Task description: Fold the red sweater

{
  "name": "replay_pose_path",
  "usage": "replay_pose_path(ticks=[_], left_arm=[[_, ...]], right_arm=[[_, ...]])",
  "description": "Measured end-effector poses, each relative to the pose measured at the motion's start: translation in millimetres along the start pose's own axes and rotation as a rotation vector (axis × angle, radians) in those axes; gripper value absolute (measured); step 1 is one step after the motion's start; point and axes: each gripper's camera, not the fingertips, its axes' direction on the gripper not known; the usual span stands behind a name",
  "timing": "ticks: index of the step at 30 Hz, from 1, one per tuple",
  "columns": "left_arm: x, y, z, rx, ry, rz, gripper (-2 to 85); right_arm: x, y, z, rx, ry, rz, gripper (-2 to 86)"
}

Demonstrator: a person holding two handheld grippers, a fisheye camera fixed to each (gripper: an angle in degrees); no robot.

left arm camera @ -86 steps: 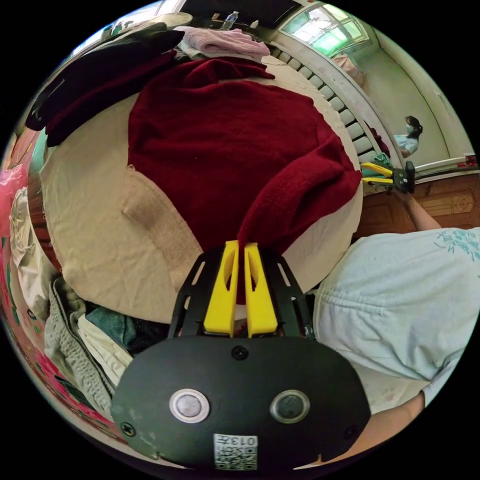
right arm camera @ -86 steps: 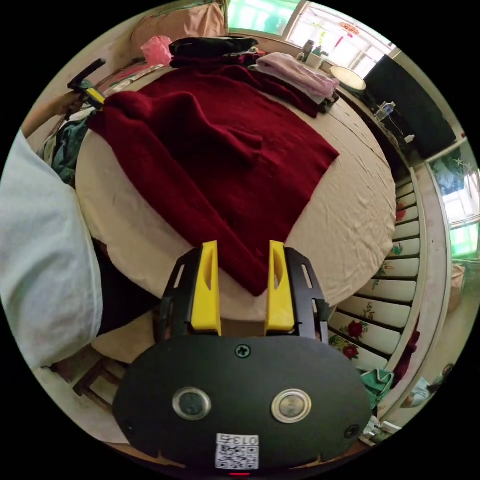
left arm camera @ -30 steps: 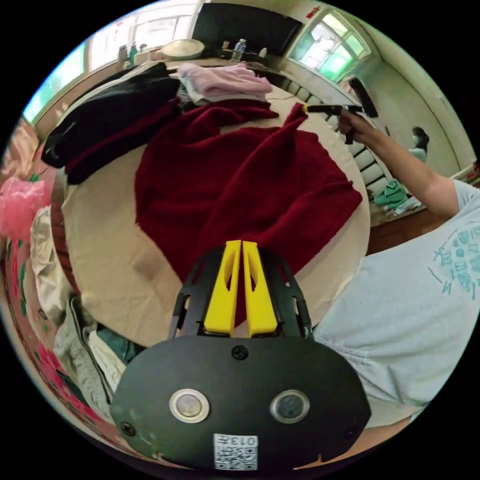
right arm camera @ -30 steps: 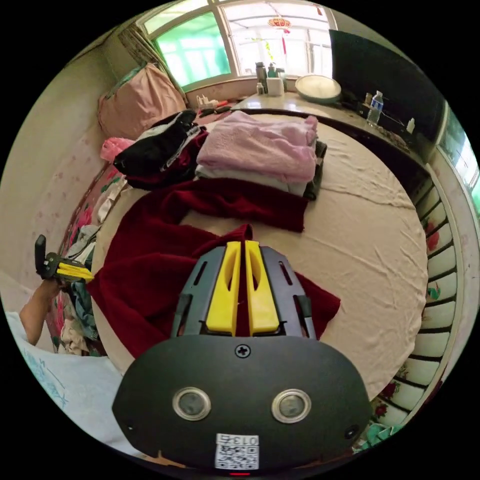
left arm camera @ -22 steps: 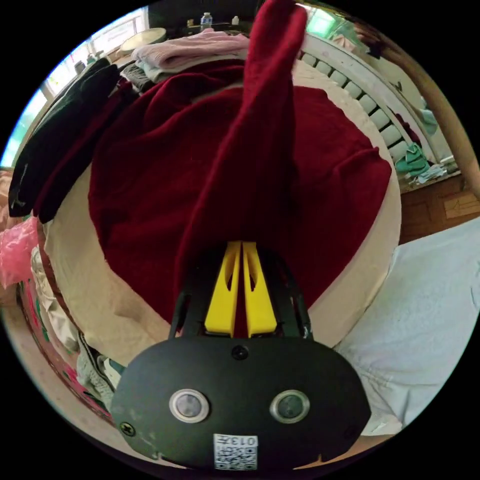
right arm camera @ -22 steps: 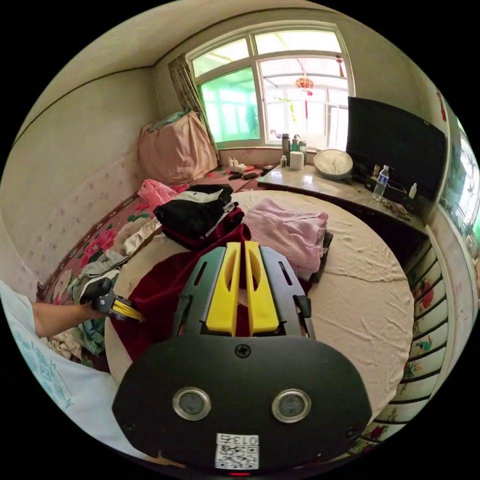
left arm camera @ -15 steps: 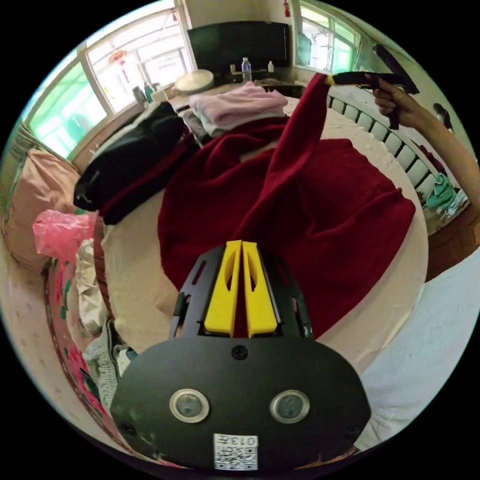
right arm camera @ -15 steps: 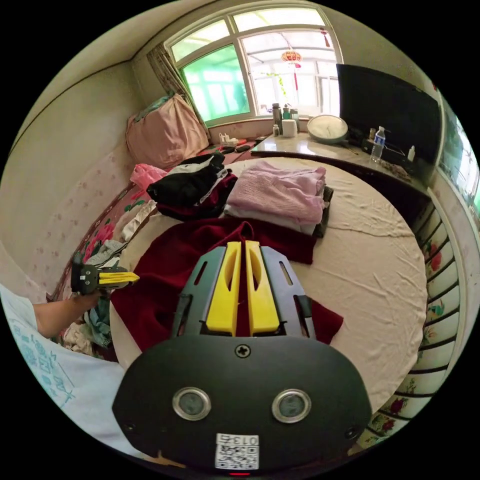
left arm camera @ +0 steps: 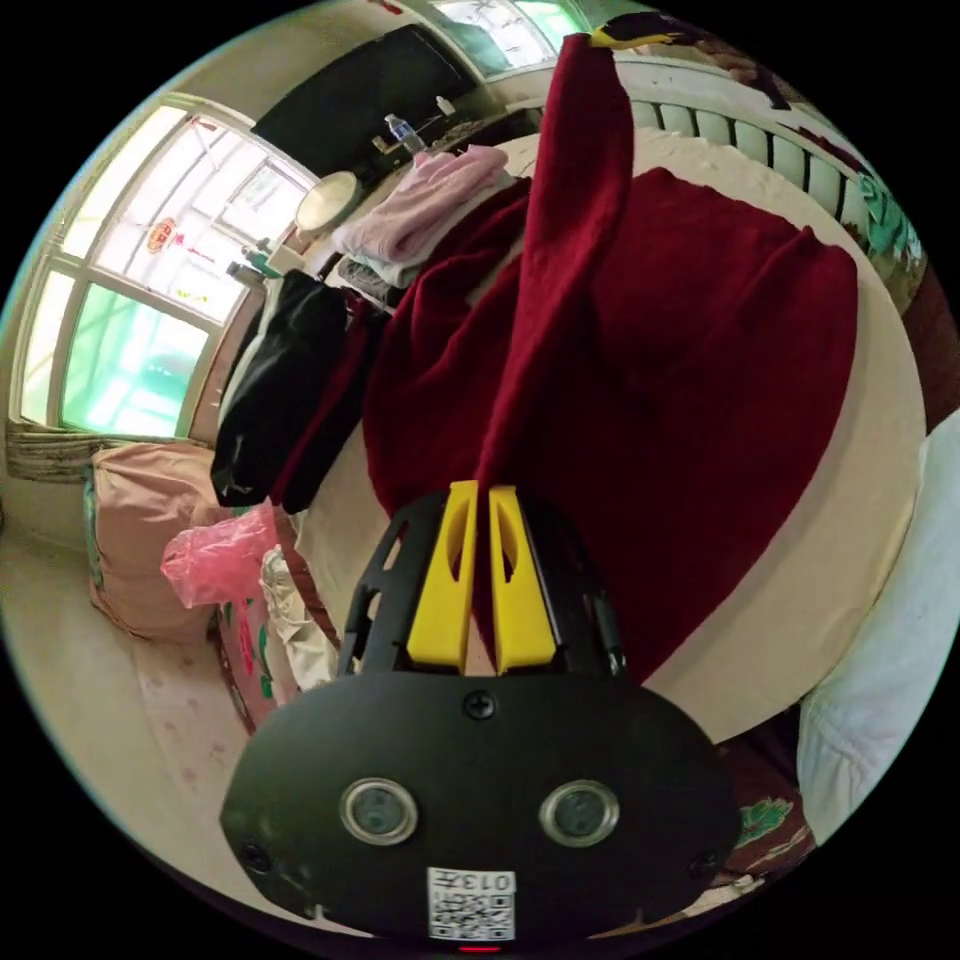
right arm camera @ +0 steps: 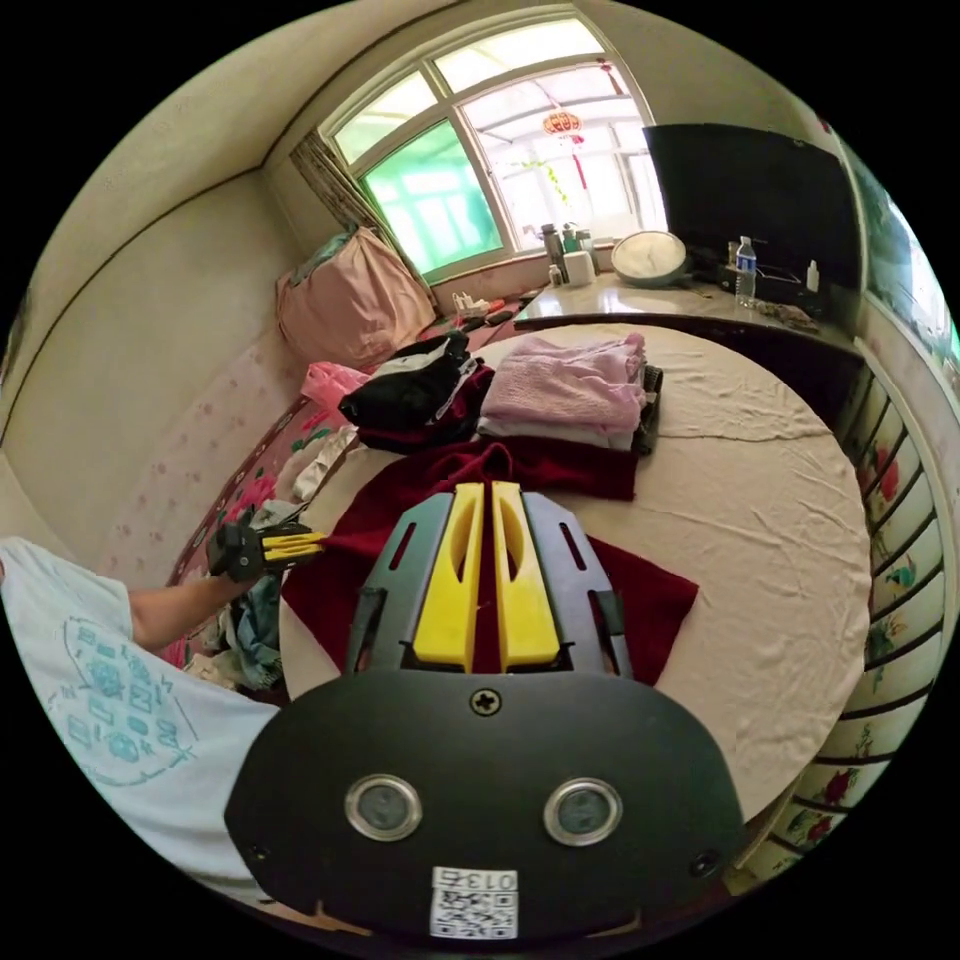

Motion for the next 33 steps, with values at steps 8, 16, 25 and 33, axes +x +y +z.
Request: replay_pose_path(ticks=[8,16,25,33], left_arm=[[99.7,52.7,-9.8,-0.037,-0.125,0.238,0.9],[123.0,56.8,-24.3,-0.045,-0.268,0.349,1.5],[117.4,90.5,-15.0,-0.177,-0.151,0.330,9.0],[13.3,107.0,14.2,-0.197,0.176,-0.239,8.5]], right_arm=[[26.6,179.3,23.8,-0.279,0.072,0.223,0.7],[14.8,221.3,38.6,-0.295,0.174,0.275,0.6],[19.6,232.5,51.4,-0.367,0.157,0.300,6.1],[17.3,229.3,44.9,-0.378,0.460,0.270,8.6]])
